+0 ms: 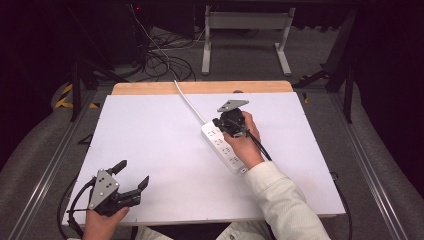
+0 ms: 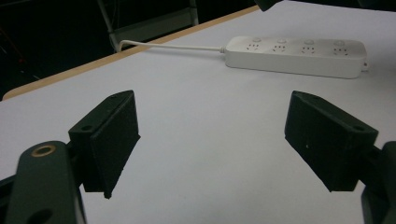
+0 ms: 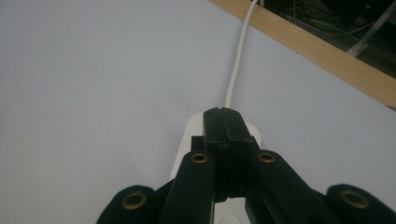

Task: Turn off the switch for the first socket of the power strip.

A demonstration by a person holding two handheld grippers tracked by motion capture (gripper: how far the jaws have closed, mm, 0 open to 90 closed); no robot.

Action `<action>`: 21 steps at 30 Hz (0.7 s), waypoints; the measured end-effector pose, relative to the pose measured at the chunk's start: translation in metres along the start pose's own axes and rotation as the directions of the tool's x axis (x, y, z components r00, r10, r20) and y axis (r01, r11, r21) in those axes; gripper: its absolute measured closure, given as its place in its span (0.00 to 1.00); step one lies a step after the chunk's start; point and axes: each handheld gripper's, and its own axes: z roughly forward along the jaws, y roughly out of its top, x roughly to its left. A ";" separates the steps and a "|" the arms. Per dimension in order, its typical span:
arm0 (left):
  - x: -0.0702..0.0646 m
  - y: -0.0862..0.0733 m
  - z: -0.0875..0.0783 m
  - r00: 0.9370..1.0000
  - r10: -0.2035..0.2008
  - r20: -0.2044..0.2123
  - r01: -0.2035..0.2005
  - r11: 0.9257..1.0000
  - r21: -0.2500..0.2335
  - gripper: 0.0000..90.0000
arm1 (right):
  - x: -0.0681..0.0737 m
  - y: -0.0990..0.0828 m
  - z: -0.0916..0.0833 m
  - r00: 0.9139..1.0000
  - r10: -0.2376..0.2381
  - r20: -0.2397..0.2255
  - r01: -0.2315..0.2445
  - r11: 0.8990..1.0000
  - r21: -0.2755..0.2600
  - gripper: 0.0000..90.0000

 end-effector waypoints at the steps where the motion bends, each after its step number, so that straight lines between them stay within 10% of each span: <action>1: 0.000 0.000 0.000 1.000 0.006 -0.002 -0.006 1.000 0.003 0.20 | 0.000 0.000 -0.002 1.000 -0.002 -0.004 0.002 1.000 -0.004 1.00; 8: 0.000 0.000 0.000 1.000 -0.003 -0.001 0.003 1.000 0.002 0.20 | -0.001 0.000 -0.010 1.000 -0.010 -0.028 0.009 1.000 -0.021 1.00; 21: 0.001 0.000 -0.001 1.000 0.000 -0.005 0.000 1.000 0.001 0.20 | 0.006 -0.002 -0.041 0.995 0.015 -0.098 -0.024 0.995 -0.093 0.50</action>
